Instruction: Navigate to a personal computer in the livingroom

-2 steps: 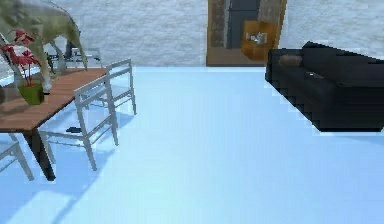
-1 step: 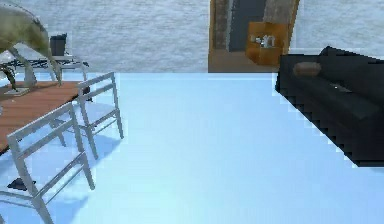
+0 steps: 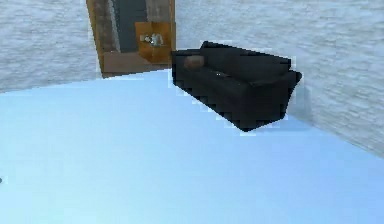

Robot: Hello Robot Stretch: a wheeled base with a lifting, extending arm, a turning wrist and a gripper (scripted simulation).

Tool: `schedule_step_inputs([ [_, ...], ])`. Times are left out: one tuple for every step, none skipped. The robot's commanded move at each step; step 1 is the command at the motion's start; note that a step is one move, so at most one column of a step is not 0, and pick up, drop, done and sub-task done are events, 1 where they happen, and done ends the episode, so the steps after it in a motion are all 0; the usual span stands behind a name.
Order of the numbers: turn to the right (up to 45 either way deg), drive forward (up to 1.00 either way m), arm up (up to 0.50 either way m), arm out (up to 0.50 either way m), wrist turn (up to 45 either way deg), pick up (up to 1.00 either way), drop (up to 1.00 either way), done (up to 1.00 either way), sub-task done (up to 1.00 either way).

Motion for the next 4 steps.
schedule_step_inputs([
  [0.0, 1.0, 0.0, 0.0, 0.0, 0.0, 0.0, 0.0, 0.0],
  [3.0, 0.0, 0.0, 0.0, 0.0, 0.0, 0.0, 0.0, 0.0],
  [0.0, 1.0, 0.0, 0.0, 0.0, 0.0, 0.0, 0.0, 0.0],
  [0.0, 0.15, 0.0, 0.0, 0.0, 0.0, 0.0, 0.0, 0.0],
])
